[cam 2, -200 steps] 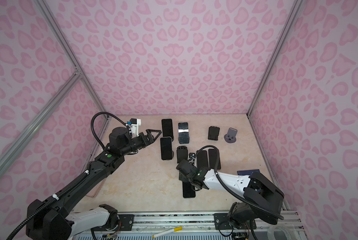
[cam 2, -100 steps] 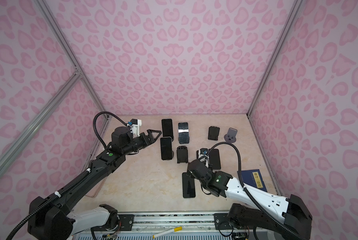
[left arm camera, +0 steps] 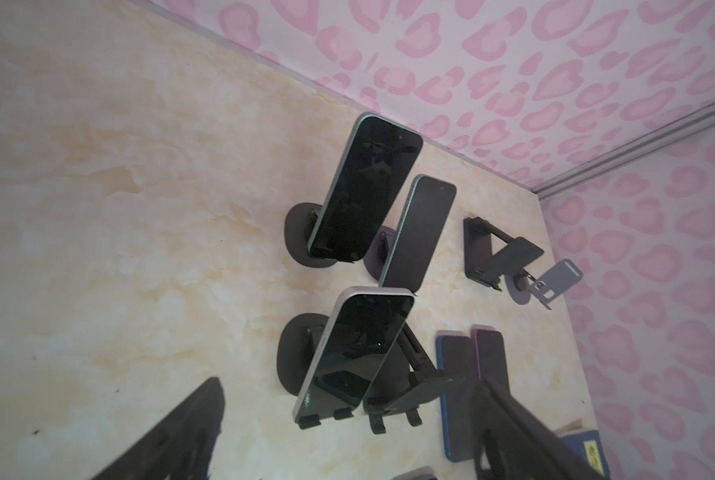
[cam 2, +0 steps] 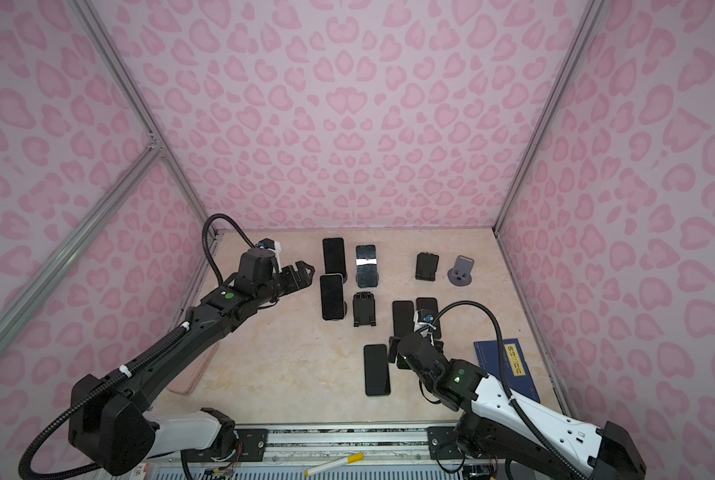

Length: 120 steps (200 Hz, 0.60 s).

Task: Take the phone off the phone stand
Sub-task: 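Raise the right gripper away while the left gripper reaches toward the standing phones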

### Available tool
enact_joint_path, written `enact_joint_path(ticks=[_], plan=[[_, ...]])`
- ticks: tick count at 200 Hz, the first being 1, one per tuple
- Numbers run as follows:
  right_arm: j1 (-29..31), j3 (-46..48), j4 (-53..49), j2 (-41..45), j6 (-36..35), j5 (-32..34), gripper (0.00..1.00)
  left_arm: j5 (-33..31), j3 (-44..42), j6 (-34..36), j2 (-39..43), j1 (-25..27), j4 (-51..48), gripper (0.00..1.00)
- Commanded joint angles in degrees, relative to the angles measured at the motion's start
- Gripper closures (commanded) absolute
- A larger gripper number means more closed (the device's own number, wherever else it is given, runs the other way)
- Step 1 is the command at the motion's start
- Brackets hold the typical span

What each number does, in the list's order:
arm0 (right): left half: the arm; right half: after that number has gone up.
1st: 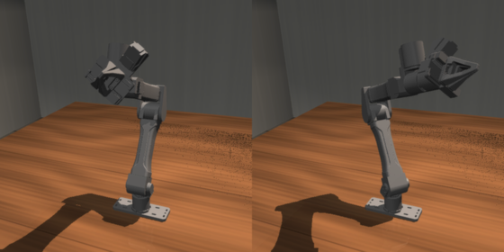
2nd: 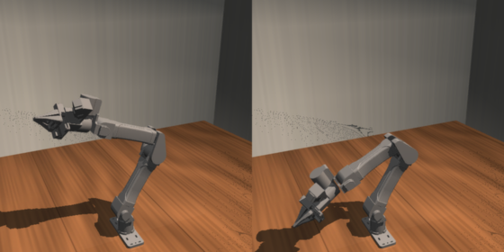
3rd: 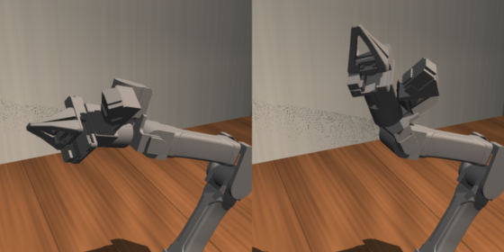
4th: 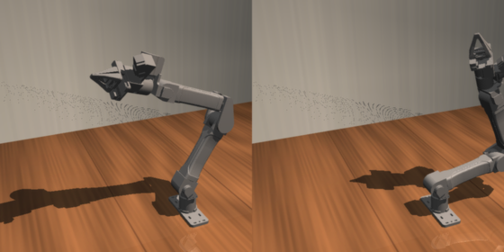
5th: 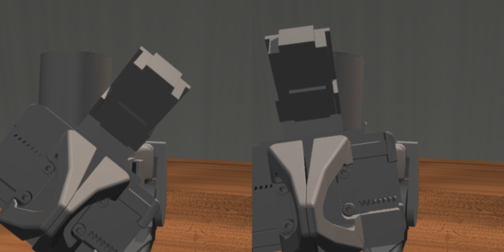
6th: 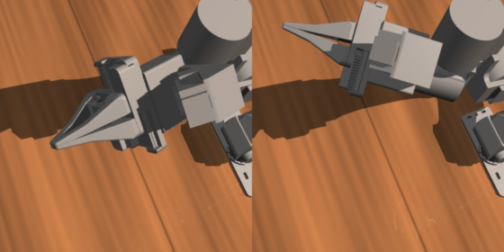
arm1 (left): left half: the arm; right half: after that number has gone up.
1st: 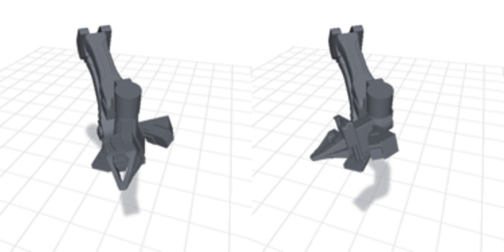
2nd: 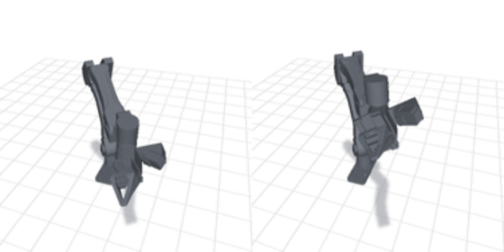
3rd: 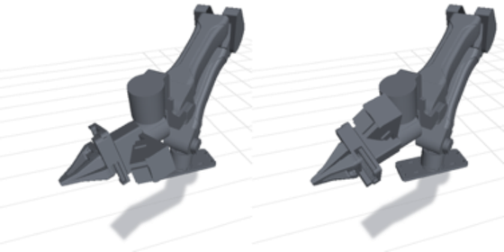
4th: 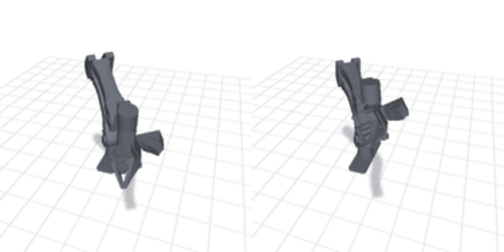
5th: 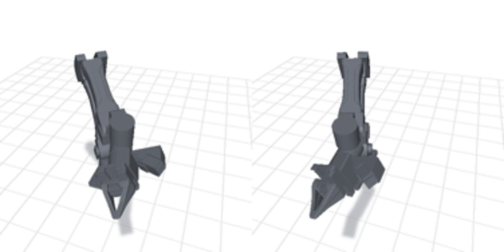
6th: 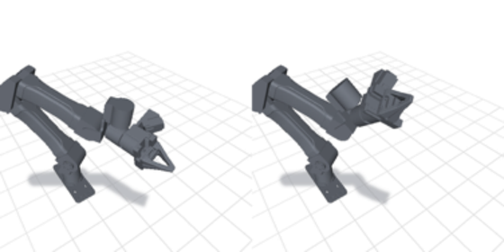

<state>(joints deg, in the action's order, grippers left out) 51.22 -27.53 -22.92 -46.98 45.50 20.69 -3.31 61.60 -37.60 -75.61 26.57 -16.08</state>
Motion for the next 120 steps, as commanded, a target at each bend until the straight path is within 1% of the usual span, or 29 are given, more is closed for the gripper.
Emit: enact_joint_path(ticks=[1, 23, 56, 79, 92, 120], plan=[[-0.78, 1.22, 1.38, 1.02, -3.12, -1.75, 0.02, -10.37, 0.77, 3.12, 1.22, 1.91, -1.97, 0.04], [-4.79, 0.90, 2.31, 2.93, -6.46, -2.45, 0.02, -15.22, 1.99, 5.14, 2.87, 5.14, -2.12, 0.05], [-14.36, 0.26, 7.76, 5.10, -13.78, -6.23, 0.02, -19.51, 2.98, 6.24, 4.11, 9.49, -3.13, 0.06], [-20.13, 3.51, 14.17, 4.50, -13.27, -9.21, 0.02, -22.09, 3.99, 7.58, 2.38, 12.79, -5.14, 0.06], [-21.99, 5.10, 17.71, 3.28, -13.30, -11.33, 0.02, -23.57, 5.22, 7.69, 0.30, 13.72, -7.00, 0.06], [-23.38, 5.80, 22.51, 0.72, -15.60, -10.95, 0.02, -24.76, 8.03, 4.81, -3.76, 14.15, -10.35, 0.04]])
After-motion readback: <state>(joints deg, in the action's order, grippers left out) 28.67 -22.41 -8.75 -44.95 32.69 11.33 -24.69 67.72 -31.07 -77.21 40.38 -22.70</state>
